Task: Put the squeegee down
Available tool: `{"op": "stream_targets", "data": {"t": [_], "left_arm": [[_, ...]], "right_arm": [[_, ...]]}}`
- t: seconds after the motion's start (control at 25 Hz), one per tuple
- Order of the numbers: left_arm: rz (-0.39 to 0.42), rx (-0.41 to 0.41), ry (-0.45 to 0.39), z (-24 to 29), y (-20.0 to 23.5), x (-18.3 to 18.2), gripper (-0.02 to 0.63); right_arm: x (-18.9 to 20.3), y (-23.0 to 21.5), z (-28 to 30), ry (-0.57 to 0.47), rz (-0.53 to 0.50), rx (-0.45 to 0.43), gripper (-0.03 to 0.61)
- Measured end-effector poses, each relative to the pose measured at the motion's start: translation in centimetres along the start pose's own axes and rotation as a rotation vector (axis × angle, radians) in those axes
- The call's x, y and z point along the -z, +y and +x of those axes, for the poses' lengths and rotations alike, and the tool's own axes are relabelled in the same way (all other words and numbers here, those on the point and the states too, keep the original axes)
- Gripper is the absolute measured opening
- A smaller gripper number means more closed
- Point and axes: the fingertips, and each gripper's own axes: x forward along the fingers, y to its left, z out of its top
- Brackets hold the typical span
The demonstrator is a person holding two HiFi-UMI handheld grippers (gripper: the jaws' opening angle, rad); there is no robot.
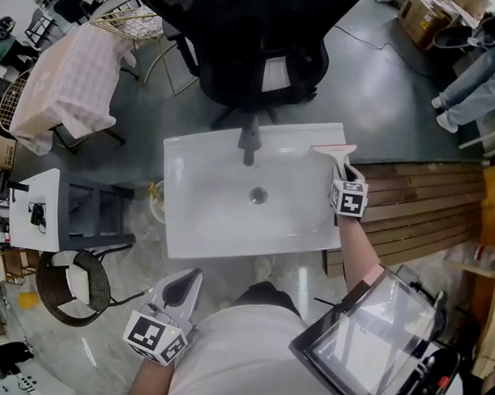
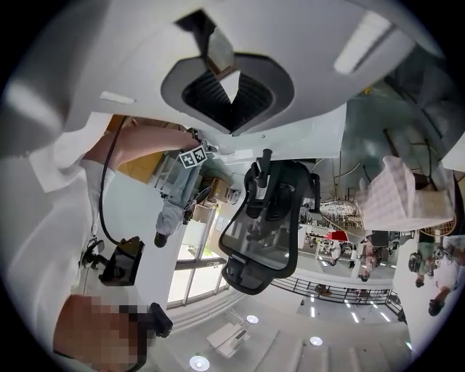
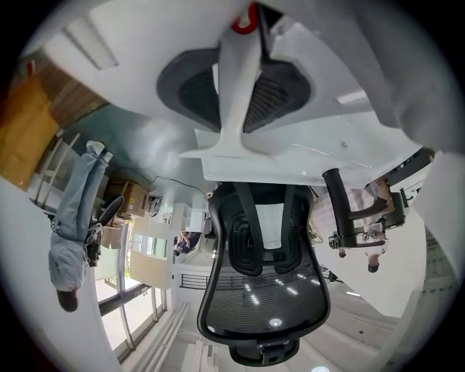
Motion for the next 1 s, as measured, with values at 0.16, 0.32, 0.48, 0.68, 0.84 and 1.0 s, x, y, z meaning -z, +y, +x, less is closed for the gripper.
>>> {"op": "stream_targets", "data": {"t": [0.16,0.32,0.48,0.68,0.84,1.0], "left_arm": [[0.000,0.000,-0.004,0.0,0.1,0.2,0.008],[-0.005,0.002,-0.003,-0.1,0.2,0.5,0.008],[-0.003,0.005,-0.003,-0.6,0.3,0.6,0.008],[-0.003,0.022,-0.015,-1.3,0.0,0.9,0.008],[-0.001,0.039,-0.025,-2.5,-0.3,1.2,0.008],[0.006,0.067,-0.045,-4.7,-0.6,2.2,0.008]], "right_arm": [[0.5,0.1,0.4,0.011,-0.029,0.005,0.103],[0.5,0.1,0.4,0.013,-0.032,0.005,0.127],[0.5,0.4,-0.1,0.009,-0.016,0.002,0.137],[0.5,0.4,-2.1,-0.001,-0.016,0.011,0.143],[0.8,0.9,-4.4,-0.008,-0.017,0.014,0.143],[2.0,2.2,-7.5,-0.003,-0.027,0.024,0.143]]}}
